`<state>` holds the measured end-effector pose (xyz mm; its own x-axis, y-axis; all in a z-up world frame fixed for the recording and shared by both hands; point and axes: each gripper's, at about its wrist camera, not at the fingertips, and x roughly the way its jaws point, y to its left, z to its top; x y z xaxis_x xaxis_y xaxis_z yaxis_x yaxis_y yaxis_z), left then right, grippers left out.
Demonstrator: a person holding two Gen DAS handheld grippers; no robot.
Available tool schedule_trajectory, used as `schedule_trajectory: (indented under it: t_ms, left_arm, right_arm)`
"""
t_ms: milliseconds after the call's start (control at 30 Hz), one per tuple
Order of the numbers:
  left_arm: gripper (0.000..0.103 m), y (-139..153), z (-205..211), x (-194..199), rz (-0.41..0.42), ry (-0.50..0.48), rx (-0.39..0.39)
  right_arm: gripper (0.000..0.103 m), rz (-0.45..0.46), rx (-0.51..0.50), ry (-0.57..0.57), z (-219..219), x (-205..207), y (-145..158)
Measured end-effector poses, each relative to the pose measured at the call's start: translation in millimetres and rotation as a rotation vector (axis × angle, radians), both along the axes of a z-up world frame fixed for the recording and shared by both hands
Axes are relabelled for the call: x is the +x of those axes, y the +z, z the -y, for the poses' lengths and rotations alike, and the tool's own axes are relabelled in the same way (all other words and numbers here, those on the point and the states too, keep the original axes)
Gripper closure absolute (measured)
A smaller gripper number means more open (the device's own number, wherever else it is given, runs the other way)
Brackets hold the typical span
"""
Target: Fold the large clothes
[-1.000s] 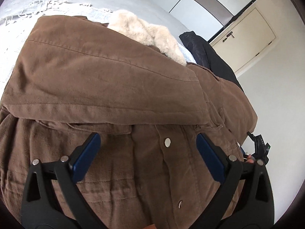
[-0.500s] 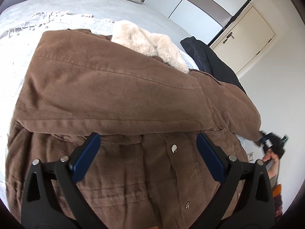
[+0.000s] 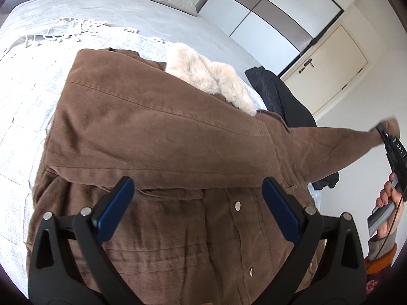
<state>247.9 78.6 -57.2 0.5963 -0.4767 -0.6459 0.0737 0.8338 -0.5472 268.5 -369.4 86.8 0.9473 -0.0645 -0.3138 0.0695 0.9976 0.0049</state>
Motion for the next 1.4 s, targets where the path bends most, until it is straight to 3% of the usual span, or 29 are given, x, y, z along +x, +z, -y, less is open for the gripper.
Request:
schedule_trajectory:
  t_ms: [100,200,267,300,433,500,600,700,733,867,1033,1067,1100,1133,1167,1200,1267,1300,1333,1400]
  left_arm:
    - [0.003,1.1,-7.3,0.0,-0.002,0.018,-0.013]
    - [0.003,0.3,-17.2,1.1,-0.008,0.045,-0.033]
    - [0.003,-0.5,-22.6,2.5,-0.013,0.063,-0.045]
    - [0.003,-1.2,-24.1,3.0,-0.016,0.069,-0.050]
    - [0.003,-3.7,-28.7,4.6,-0.025,0.081,-0.064]
    - [0.003,-3.9,-29.2,4.0,-0.024,0.077,-0.064]
    - [0.003,-2.7,-26.4,4.3,-0.016,0.058,-0.051]
    - [0.003,-1.9,-15.4,8.6,-0.013,-0.009,-0.065]
    - [0.003,-1.9,-10.6,10.4,-0.006,-0.028,-0.055]
    - [0.013,-6.0,23.3,32.5,-0.017,-0.083,0.052]
    - [0.027,-23.8,59.4,80.4,-0.107,-0.117,0.153]
    - [0.034,-29.4,62.9,87.3,-0.130,-0.110,0.161]
    - [0.049,-39.0,65.9,96.3,-0.168,-0.087,0.166]
    - [0.055,-44.2,67.2,100.4,-0.188,-0.059,0.169]
    - [0.068,-46.5,67.9,99.5,-0.190,-0.042,0.171]
    - [0.089,-46.0,69.8,98.2,-0.178,-0.032,0.168]
    - [0.093,-39.1,75.2,91.1,-0.138,-0.015,0.204]
    - [0.093,-28.9,74.9,80.7,-0.065,0.008,0.215]
    - [0.094,-23.1,74.2,74.5,-0.016,0.024,0.226]
    - [0.099,-20.0,72.7,64.1,0.031,0.054,0.268]
  right_arm:
    - [0.095,-0.068,-0.069,0.123,-59.7,23.1,-17.7]
    - [0.094,-0.193,-0.146,0.256,-116.6,53.4,-57.1]
    - [0.091,-0.311,-0.182,0.335,-149.3,70.3,-93.1]
    - [0.089,-0.415,-0.184,0.380,-166.5,81.8,-120.7]
    - [0.085,-0.673,-0.054,0.484,-191.4,86.3,-188.5]
    - [0.082,-0.722,0.024,0.506,-184.7,79.3,-200.4]
    - [0.074,-0.687,0.121,0.499,-150.4,51.5,-191.2]
    - [0.049,-0.615,0.185,0.402,-98.7,17.6,-173.3]
    - [0.045,-0.594,0.203,0.368,-83.5,10.5,-165.3]
    - [0.044,-0.506,0.293,0.242,-17.6,-15.4,-151.9]
    - [0.044,-0.467,0.284,-0.015,55.6,-6.0,-149.6]
    - [0.044,-0.462,0.306,-0.050,71.4,-3.6,-153.4]
    - [0.044,-0.472,0.327,-0.089,86.0,-0.5,-160.0]
    - [0.044,-0.494,0.340,-0.122,98.1,3.0,-167.9]
    - [0.044,-0.518,0.345,-0.144,106.8,7.3,-176.2]
    - [0.044,-0.543,0.348,-0.151,112.8,12.0,-185.3]
    - [0.048,-0.590,0.347,-0.115,112.8,22.3,-201.2]
    - [0.052,-0.604,0.339,-0.089,110.7,26.1,-205.5]
    - [0.063,-0.607,0.325,-0.066,107.5,28.8,-206.3]
    - [0.066,-0.599,0.264,-0.065,100.6,30.6,-202.8]
